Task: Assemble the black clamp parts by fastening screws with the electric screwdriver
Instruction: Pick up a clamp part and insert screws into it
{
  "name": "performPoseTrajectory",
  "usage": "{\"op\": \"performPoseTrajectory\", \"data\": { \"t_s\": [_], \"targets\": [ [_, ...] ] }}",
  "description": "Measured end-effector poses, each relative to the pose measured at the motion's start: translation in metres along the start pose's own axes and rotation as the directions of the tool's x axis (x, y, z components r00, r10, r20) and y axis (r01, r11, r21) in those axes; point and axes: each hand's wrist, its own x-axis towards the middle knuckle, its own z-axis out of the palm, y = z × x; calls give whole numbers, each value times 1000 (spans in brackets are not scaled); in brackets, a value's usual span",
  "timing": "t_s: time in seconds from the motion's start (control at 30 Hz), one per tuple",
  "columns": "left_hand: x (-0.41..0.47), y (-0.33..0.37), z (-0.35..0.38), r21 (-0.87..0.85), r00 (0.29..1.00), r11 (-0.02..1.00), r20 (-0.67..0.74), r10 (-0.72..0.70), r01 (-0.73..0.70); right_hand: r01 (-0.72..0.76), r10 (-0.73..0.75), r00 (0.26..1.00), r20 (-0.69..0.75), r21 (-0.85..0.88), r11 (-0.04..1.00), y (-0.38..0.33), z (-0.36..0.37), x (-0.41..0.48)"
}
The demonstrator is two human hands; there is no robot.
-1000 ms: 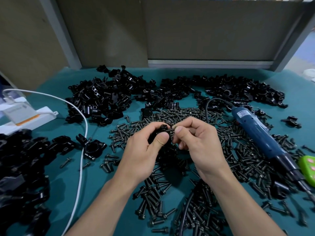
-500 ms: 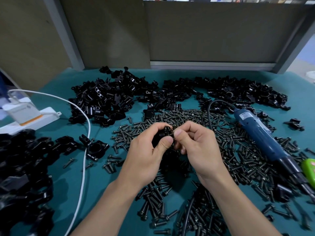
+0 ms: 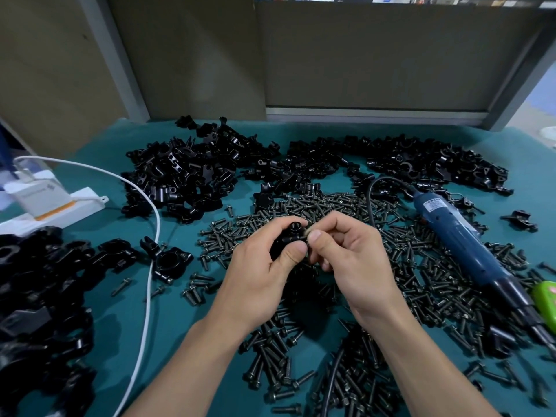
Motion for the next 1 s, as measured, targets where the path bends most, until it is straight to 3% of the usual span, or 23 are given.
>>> {"op": "performPoseTrajectory", "data": {
  "t_s": [0.27,0.4,0.63,0.87,1.0],
  "targets": [
    [-2,0,0,2,999,1000,34,18,-18,151,-151,988,30,-377,914,-2,-4,-5],
    [-3,-1,0,51,999,998,27,44,-45,134,-121,991,58,-494,859,-2,-1,-4],
    [-1,-2,0,89,999,995,22,48,-50,70,-39,995,89,-378,923,-6,-8,-4],
    [-4,-2,3,92,997,993,-4,72,-71,63,-56,998,30,-524,849,-2,2,-4],
    [-3,0,5,94,998,994,-10,63,-62,72,-49,997,64,-430,900,-3,-3,-6]
  ]
}}
